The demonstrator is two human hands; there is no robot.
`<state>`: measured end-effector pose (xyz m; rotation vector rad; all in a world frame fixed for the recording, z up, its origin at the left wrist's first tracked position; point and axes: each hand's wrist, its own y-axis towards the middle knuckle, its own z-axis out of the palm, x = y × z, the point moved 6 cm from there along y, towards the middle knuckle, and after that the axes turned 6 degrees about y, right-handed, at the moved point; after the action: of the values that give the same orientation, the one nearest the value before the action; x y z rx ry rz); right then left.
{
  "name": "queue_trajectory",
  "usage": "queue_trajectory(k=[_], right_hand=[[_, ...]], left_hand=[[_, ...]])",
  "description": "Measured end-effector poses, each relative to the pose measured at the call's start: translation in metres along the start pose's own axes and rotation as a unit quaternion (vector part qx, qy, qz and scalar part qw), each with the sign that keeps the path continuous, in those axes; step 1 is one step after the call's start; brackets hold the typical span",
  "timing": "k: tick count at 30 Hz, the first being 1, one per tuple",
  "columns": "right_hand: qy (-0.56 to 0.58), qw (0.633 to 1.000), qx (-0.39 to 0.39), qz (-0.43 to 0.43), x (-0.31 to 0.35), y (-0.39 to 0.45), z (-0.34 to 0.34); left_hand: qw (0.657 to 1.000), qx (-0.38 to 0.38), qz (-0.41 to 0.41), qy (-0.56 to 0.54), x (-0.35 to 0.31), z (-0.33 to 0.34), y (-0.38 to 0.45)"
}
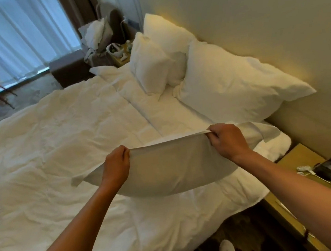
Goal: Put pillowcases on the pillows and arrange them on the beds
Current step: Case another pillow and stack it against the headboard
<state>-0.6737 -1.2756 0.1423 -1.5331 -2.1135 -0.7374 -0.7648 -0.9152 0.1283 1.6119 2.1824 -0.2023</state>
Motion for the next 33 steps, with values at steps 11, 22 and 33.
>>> queue_trajectory(k=[11, 22, 33], right_hand=[[0.015, 0.986, -0.093, 0.135, -0.15, -0.005, -0.102], [0.009, 0.975, -0.121, 0.186, -0.183, 0.053, -0.106], [0.007, 0.945, -0.063, 0.32, -0.247, 0.053, -0.012]], left_hand=[[0.987, 0.033, 0.155, 0.019, -0.199, 0.077, 0.11], [0.977, 0.039, 0.209, 0.022, -0.25, 0.111, 0.233], [0.953, 0.226, 0.199, -0.028, -0.221, 0.224, 0.26]])
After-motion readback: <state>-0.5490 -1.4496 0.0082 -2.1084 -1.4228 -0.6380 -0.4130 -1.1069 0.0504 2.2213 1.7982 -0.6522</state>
